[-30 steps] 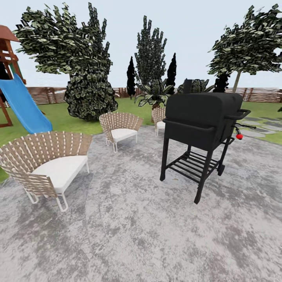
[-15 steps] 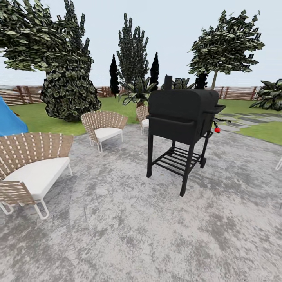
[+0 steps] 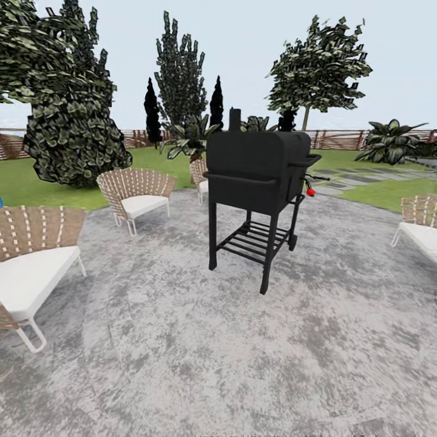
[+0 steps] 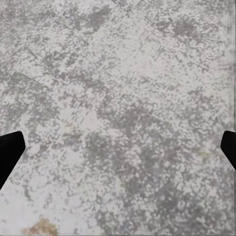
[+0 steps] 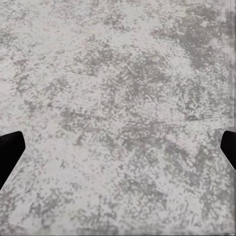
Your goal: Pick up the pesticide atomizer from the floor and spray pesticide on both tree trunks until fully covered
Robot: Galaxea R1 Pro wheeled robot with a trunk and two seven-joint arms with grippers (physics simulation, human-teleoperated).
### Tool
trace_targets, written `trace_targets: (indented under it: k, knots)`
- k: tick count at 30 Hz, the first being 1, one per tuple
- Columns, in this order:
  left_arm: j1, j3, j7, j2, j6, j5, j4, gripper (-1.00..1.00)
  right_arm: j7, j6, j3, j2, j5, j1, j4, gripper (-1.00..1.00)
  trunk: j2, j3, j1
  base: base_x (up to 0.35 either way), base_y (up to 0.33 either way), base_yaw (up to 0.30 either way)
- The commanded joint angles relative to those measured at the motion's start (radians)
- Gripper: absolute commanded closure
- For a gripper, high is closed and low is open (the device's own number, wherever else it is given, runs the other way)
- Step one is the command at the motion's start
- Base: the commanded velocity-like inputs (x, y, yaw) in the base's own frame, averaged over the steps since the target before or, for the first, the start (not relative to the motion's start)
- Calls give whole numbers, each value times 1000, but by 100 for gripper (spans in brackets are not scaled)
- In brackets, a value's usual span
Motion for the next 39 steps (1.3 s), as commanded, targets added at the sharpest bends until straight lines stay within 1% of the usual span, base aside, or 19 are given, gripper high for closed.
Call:
trace_targets:
  k: [1,39]
  knots:
    - [0,0,0,0,-3,6,0,-100,1,-3,0,0,0,-1,1,-100,-8,-5,4,0,0,-238]
    - [0,0,0,0,-4,4,2,-100,1,-3,0,0,0,-1,1,-100,-274,-165,149,0,0,-235]
